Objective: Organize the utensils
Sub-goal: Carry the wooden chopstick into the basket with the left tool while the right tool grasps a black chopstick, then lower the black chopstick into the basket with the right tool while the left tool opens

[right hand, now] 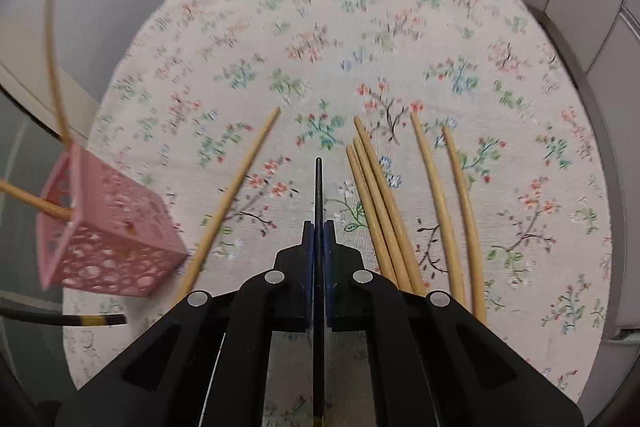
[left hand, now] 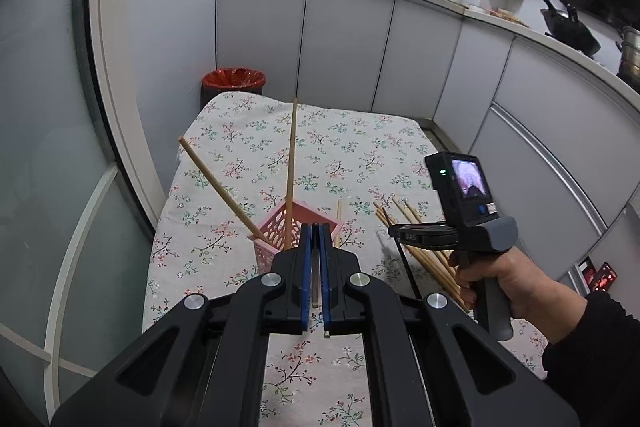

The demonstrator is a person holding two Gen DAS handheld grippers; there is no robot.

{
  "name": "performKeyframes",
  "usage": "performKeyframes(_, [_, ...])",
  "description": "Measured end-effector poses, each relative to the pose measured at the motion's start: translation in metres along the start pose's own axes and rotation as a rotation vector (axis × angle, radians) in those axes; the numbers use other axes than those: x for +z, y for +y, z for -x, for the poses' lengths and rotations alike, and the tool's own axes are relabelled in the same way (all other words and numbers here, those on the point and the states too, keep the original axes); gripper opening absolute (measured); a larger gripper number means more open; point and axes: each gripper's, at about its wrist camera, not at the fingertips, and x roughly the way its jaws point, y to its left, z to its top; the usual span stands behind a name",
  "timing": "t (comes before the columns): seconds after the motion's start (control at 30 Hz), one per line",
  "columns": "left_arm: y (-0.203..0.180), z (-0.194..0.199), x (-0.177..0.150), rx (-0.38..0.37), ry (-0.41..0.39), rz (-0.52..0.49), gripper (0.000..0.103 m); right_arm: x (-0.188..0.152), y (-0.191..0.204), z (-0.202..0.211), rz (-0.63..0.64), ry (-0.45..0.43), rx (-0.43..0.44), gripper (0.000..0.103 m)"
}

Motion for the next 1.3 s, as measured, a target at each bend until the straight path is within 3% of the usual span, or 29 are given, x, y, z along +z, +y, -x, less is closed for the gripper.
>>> performKeyframes(0.33, [-0.005, 0.037, 0.014, -0.017, -0.135, 0.028, 0.004, -0.019, 0.004, 0.118, 0.03, -0.27, 0.066, 0.003])
performKeyframes(0.5, [-0.006, 0.054, 0.023, 0.016, -0.247, 0.043, 0.004, -0.022, 0.011, 0.163, 0.044, -0.391, 0.095, 0.003])
performKeyframes(0.6, [-0.006, 0.053, 0.027, 0.041, -0.275, 0.045, 0.004, -0.022, 0.019, 0.179, 0.069, -0.434, 0.105, 0.003])
performKeyframes(0.8, [-0.003, 0.026, 0.034, 0.084, -0.247, 0.047, 0.004, -0.013, 0.039, 0.192, 0.09, -0.478, 0.145, 0.003])
performKeyframes(1.0, [0.004, 0.002, 0.041, 0.095, -0.238, 0.067, 0.004, 0.001, 0.053, 0.2, 0.051, -0.507, 0.239, 0.003])
performKeyframes(1.3, [0.011, -0.011, 0.05, 0.11, -0.226, 0.108, 0.004, 0.012, 0.07, 0.177, 0.018, -0.505, 0.287, 0.003])
